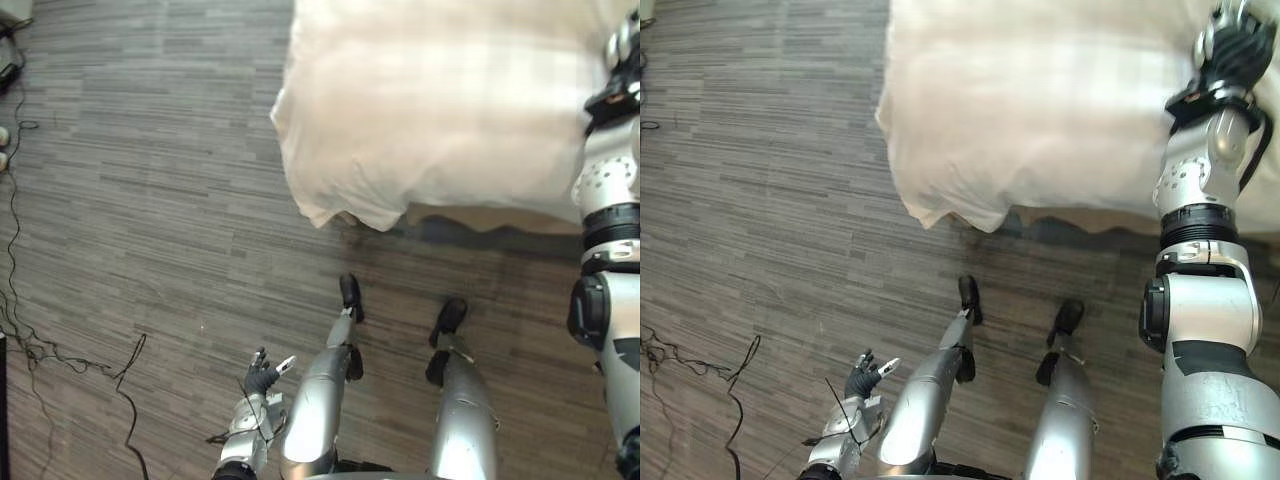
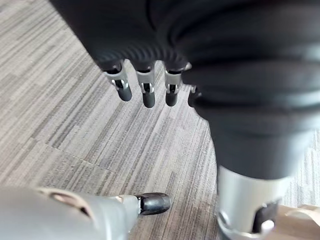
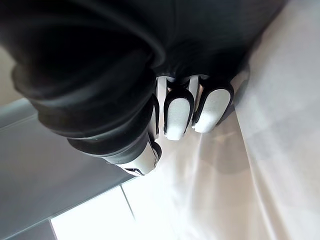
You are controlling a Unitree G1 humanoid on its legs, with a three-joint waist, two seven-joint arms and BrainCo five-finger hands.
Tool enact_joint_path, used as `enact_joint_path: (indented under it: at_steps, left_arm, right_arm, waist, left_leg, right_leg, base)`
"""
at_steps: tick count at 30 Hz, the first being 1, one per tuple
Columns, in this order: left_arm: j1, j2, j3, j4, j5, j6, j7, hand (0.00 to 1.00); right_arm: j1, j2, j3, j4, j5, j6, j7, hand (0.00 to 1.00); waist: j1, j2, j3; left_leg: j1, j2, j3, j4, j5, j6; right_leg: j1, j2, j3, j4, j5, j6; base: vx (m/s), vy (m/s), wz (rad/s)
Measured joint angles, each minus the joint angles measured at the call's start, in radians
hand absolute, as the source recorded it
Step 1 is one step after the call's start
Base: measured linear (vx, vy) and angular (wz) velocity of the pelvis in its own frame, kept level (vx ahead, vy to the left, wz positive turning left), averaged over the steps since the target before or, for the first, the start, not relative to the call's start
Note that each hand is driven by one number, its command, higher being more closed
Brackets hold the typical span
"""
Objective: Tidy the bed and pick cloth on bed and put in laundry
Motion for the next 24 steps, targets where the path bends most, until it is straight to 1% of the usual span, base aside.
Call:
enact_joint_path:
  at_steps: [1, 2, 3, 4, 5, 6, 7, 8, 9, 10, 11, 12, 13, 14, 15, 16, 17, 19, 20, 21, 22, 23, 24]
  left_arm:
    - [-0.003, -0.007, 0.016, -0.01, 0.0, -0.006, 0.001, 0.0]
    - [-0.003, -0.011, 0.041, -0.012, 0.0, -0.005, 0.002, 0.0]
    - [-0.002, -0.012, 0.054, -0.007, 0.0, -0.004, 0.002, 0.0]
    - [-0.002, -0.014, 0.08, 0.01, 0.001, -0.002, 0.003, 0.0]
    - [-0.001, -0.017, 0.102, 0.021, 0.002, 0.004, 0.003, 0.0]
    - [-0.002, -0.018, 0.114, 0.028, 0.003, 0.007, 0.003, 0.0]
    - [-0.001, -0.018, 0.149, 0.043, 0.004, 0.01, 0.004, 0.0]
    - [-0.002, -0.017, 0.164, 0.049, 0.005, 0.015, 0.004, 0.0]
    - [-0.001, -0.017, 0.183, 0.058, 0.005, 0.016, 0.004, 0.0]
    - [-0.001, -0.018, 0.209, 0.063, 0.008, 0.02, 0.005, 0.0]
    - [-0.004, -0.018, 0.242, 0.081, 0.028, 0.028, 0.004, 0.0]
    - [-0.003, -0.027, 0.285, 0.101, 0.041, 0.044, 0.005, 0.0]
    - [0.0, -0.027, 0.302, 0.105, 0.046, 0.05, 0.005, 0.0]
    - [0.008, -0.026, 0.328, 0.106, 0.053, 0.058, 0.005, 0.0]
    - [0.01, -0.028, 0.34, 0.107, 0.065, 0.06, 0.005, 0.0]
    - [0.012, -0.024, 0.345, 0.117, 0.08, 0.061, 0.005, 0.0]
    - [0.014, -0.022, 0.35, 0.12, 0.086, 0.061, 0.005, 0.0]
    - [0.021, -0.007, 0.355, 0.134, 0.121, 0.066, 0.006, 0.0]
    - [0.024, -0.004, 0.354, 0.139, 0.138, 0.074, 0.006, 0.0]
    - [0.028, -0.003, 0.353, 0.142, 0.184, 0.083, 0.005, 0.0]
    - [0.03, 0.003, 0.347, 0.168, 0.263, 0.089, 0.0, 0.0]
    - [0.029, 0.011, 0.332, 0.192, 0.362, 0.101, -0.02, 0.0]
    - [0.033, 0.018, 0.315, 0.208, 0.417, 0.105, -0.038, 0.0]
  right_arm:
    - [0.07, 0.047, -0.059, -0.058, -0.006, -0.006, 0.0, 1.0]
    - [0.152, 0.11, -0.126, -0.108, -0.006, -0.02, 0.0, 1.0]
    - [0.194, 0.146, -0.16, -0.129, -0.006, -0.024, 0.0, 1.0]
    - [0.291, 0.221, -0.247, -0.171, -0.006, -0.027, 0.002, 1.0]
    - [0.391, 0.298, -0.34, -0.191, -0.005, -0.027, 0.002, 1.0]
    - [0.442, 0.333, -0.383, -0.196, -0.005, -0.025, 0.002, 1.0]
    - [0.57, 0.432, -0.503, -0.196, -0.005, 0.0, -0.014, 1.0]
    - [0.626, 0.465, -0.546, -0.177, -0.004, 0.02, -0.032, 1.0]
    - [0.718, 0.513, -0.6, -0.13, -0.001, 0.05, -0.057, 1.0]
    - [0.814, 0.553, -0.647, -0.082, -0.001, 0.076, -0.079, 1.0]
    - [0.925, 0.615, -0.687, -0.048, -0.012, 0.1, -0.103, 1.0]
    - [1.061, 0.681, -0.723, -0.045, -0.028, 0.123, -0.122, 0.0]
    - [1.108, 0.698, -0.733, -0.045, -0.04, 0.13, -0.124, 0.0]
    - [1.207, 0.713, -0.727, -0.038, -0.079, 0.146, -0.128, 0.0]
    - [1.259, 0.713, -0.727, -0.039, -0.106, 0.159, -0.132, 0.0]
    - [1.322, 0.714, -0.716, -0.043, -0.154, 0.159, -0.138, 0.0]
    - [1.339, 0.714, -0.696, -0.045, -0.177, 0.159, -0.138, 0.0]
    - [1.364, 0.712, -0.604, -0.055, -0.229, 0.164, -0.134, 0.0]
    - [1.359, 0.712, -0.574, -0.06, -0.241, 0.168, -0.126, 0.0]
    - [1.352, 0.713, -0.548, -0.065, -0.259, 0.174, -0.116, 0.0]
    - [1.341, 0.714, -0.509, -0.071, -0.276, 0.18, -0.108, 0.0]
    - [1.326, 0.711, -0.468, -0.075, -0.304, 0.193, -0.091, 0.0]
    - [1.318, 0.709, -0.442, -0.082, -0.311, 0.201, -0.08, 0.0]
  waist:
    - [-0.004, -0.023, -0.002]
    - [-0.016, -0.056, -0.008]
    - [-0.023, -0.073, -0.015]
    - [-0.027, -0.114, -0.035]
    - [-0.028, -0.153, -0.053]
    - [-0.029, -0.173, -0.063]
    - [-0.031, -0.222, -0.091]
    - [-0.032, -0.241, -0.103]
    - [-0.036, -0.265, -0.119]
    - [-0.045, -0.282, -0.13]
    - [-0.06, -0.29, -0.136]
    - [-0.085, -0.288, -0.141]
    - [-0.097, -0.286, -0.146]
    - [-0.114, -0.281, -0.169]
    - [-0.118, -0.276, -0.189]
    - [-0.126, -0.269, -0.235]
    - [-0.131, -0.268, -0.255]
    - [-0.131, -0.262, -0.323]
    - [-0.132, -0.258, -0.34]
    - [-0.131, -0.252, -0.355]
    - [-0.131, -0.242, -0.373]
    - [-0.13, -0.231, -0.389]
    - [-0.13, -0.222, -0.395]
  left_leg:
    - [0.011, -0.001, 0.015, 0.0, -0.006, 0.0]
    - [0.025, 0.0, 0.021, 0.0, -0.011, 0.007]
    - [0.032, -0.001, 0.022, 0.0, -0.013, 0.008]
    - [0.052, -0.001, 0.032, 0.001, -0.017, 0.01]
    - [0.085, 0.0, 0.04, 0.001, -0.028, 0.023]
    - [0.102, -0.001, 0.043, 0.001, -0.034, 0.021]
    - [0.15, -0.002, 0.052, 0.001, -0.056, 0.021]
    - [0.166, -0.003, 0.056, 0.001, -0.065, 0.02]
    - [0.186, -0.004, 0.064, 0.001, -0.08, 0.018]
    - [0.205, -0.005, 0.074, 0.0, -0.091, 0.016]
    - [0.23, -0.006, 0.088, -0.001, -0.106, 0.013]
    - [0.267, -0.009, 0.105, -0.001, -0.112, 0.014]
    - [0.283, -0.009, 0.112, -0.001, -0.116, 0.014]
    - [0.314, -0.01, 0.129, -0.002, -0.128, 0.009]
    - [0.334, -0.009, 0.142, -0.002, -0.136, 0.007]
    - [0.366, -0.005, 0.159, -0.007, -0.149, -0.006]
    - [0.378, -0.001, 0.163, -0.007, -0.153, -0.007]
    - [0.427, 0.017, 0.19, -0.007, -0.167, -0.022]
    - [0.44, 0.023, 0.196, -0.007, -0.17, -0.025]
    - [0.454, 0.028, 0.203, -0.007, -0.173, -0.029]
    - [0.472, 0.035, 0.213, -0.007, -0.177, -0.034]
    - [0.492, 0.042, 0.232, -0.007, -0.182, -0.041]
    - [0.502, 0.046, 0.242, -0.008, -0.184, -0.044]
  right_leg:
    - [0.004, -0.004, 0.003, 0.011, -0.009, -0.001]
    - [0.018, -0.003, 0.003, 0.012, -0.015, 0.0]
    - [0.026, -0.004, 0.002, 0.011, -0.018, 0.002]
    - [0.047, -0.004, 0.002, 0.006, -0.022, 0.005]
    - [0.084, -0.002, 0.001, -0.003, -0.027, 0.009]
    - [0.104, -0.001, 0.0, -0.012, -0.029, 0.01]
    - [0.158, 0.0, 0.001, -0.031, -0.035, 0.017]
    - [0.175, 0.0, 0.002, -0.036, -0.038, 0.022]
    - [0.195, 0.0, 0.004, -0.043, -0.042, 0.025]
    - [0.216, 0.0, 0.007, -0.053, -0.043, 0.027]
    - [0.24, 0.002, 0.018, -0.067, -0.042, 0.029]
    - [0.278, 0.003, 0.028, -0.089, -0.037, 0.034]
    - [0.292, 0.003, 0.03, -0.095, -0.037, 0.035]
    - [0.32, 0.005, 0.04, -0.111, -0.034, 0.039]
    - [0.336, 0.009, 0.052, -0.123, -0.033, 0.041]
    - [0.367, 0.017, 0.064, -0.144, -0.031, 0.042]
    - [0.381, 0.022, 0.066, -0.155, -0.03, 0.042]
    - [0.425, 0.044, 0.082, -0.183, -0.029, 0.04]
    - [0.439, 0.051, 0.085, -0.193, -0.028, 0.038]
    - [0.452, 0.058, 0.09, -0.199, -0.027, 0.036]
    - [0.466, 0.067, 0.101, -0.209, -0.025, 0.034]
    - [0.479, 0.077, 0.116, -0.222, -0.021, 0.028]
    - [0.485, 0.085, 0.126, -0.23, -0.018, 0.024]
  base:
    - [0.09, -0.033, -0.01]
    - [0.09, -0.03, -0.01]
    - [0.1, -0.034, -0.01]
    - [0.13, -0.035, -0.01]
    - [0.13, -0.035, -0.03]
    - [0.17, -0.042, -0.06]
    - [0.15, -0.032, -0.07]
    - [0.18, -0.03, -0.11]
    - [0.13, -0.011, -0.13]
    - [0.16, -0.006, -0.22]
    - [0.17, 0.002, -0.35]
    - [0.17, 0.002, -0.36]
    - [0.17, 0.003, -0.41]
    - [0.13, 0.002, -0.36]
    - [0.17, 0.0, -0.48]
    - [0.13, -0.008, -0.36]
    - [0.15, -0.022, -0.34]
    - [0.1, -0.037, -0.33]
    - [0.09, -0.051, -0.3]
    - [0.08, -0.05, -0.25]
    - [0.08, -0.054, -0.36]
    - [0.05, -0.036, -0.4]
    - [0.02, -0.035, -0.5]
